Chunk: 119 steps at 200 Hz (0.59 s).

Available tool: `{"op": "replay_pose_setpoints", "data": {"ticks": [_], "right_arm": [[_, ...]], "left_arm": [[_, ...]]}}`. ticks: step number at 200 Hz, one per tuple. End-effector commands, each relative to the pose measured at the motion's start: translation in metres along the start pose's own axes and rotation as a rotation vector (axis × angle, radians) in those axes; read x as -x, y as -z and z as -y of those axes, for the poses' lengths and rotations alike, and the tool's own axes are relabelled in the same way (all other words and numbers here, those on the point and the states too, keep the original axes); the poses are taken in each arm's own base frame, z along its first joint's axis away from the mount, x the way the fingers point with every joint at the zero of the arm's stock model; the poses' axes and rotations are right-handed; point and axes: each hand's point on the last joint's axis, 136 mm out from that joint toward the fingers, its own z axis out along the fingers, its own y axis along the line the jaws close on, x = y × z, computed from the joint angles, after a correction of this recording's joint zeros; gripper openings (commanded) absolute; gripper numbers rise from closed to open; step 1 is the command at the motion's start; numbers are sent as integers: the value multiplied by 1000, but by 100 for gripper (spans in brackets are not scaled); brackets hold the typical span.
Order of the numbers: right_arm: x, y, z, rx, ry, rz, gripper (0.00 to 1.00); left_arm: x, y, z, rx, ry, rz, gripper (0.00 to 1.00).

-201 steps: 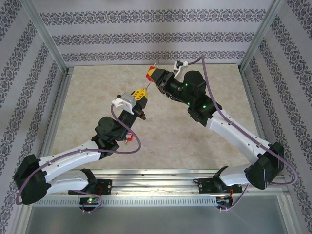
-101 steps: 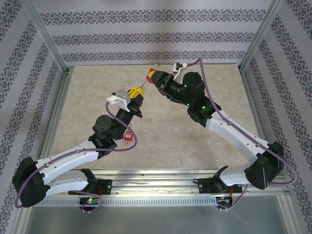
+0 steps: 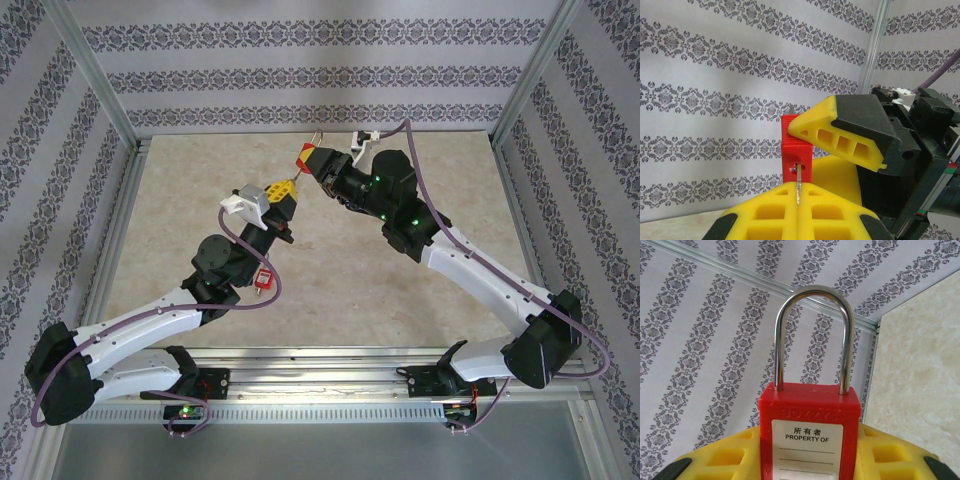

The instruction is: Unlock with the key

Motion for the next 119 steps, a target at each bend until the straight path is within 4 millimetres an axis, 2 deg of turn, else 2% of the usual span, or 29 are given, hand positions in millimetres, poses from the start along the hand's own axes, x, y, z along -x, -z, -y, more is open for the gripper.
{"op": "replay_pose_setpoints", "data": {"ticks": [1,119], "right_arm": [[9,2,-21,58,38,38,0],[4,-3,-22,67,30,18,0]], "left_arm": [[2,1,-3,-3,14,5,0],[-13,-2,-9,26,0,-34,0]]}}
